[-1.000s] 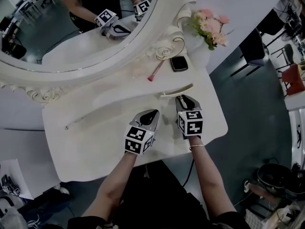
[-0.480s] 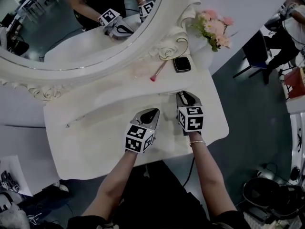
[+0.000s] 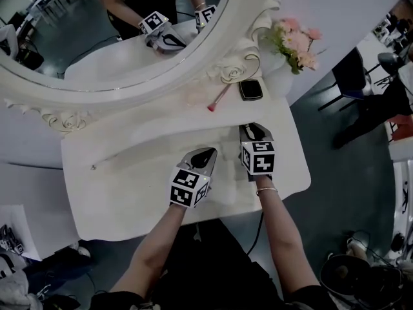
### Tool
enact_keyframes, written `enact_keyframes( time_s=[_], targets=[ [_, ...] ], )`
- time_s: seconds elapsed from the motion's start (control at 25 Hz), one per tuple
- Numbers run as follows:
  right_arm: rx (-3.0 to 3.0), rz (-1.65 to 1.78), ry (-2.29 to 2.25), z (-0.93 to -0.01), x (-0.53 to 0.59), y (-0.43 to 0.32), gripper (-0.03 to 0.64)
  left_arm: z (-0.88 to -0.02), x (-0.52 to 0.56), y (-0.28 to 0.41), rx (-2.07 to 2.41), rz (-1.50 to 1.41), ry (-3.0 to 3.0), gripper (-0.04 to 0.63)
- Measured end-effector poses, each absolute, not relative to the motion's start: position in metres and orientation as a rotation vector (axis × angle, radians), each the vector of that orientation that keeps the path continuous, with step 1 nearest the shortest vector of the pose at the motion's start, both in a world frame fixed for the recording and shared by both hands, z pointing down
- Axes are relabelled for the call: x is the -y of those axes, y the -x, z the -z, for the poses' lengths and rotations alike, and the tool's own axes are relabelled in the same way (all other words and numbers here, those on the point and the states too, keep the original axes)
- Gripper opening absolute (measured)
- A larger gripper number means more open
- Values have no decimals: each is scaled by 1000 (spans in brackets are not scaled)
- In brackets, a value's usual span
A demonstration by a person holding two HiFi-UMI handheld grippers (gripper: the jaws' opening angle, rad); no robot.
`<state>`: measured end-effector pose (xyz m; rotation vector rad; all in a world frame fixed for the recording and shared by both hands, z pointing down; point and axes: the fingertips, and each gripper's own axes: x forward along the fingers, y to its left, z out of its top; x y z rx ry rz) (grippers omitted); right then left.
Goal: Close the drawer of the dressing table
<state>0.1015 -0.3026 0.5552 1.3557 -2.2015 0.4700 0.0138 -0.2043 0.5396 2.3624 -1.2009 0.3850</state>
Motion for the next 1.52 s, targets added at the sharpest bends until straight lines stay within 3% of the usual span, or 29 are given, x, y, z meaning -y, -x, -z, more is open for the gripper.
enact_keyframes(
  time_s=[0.52, 0.92, 1.52],
  targets=[
    [2218, -440, -1412, -533, 282, -111, 92, -528, 197, -12, 1208, -374, -2397, 5],
    [2271, -426, -1524, -493, 242, -120, 38, -510, 189, -1, 1233, -343, -2428, 5],
    [2283, -459, -1674, -470, 161, -123, 14, -489, 168, 4, 1210, -319, -2515, 5]
  ],
)
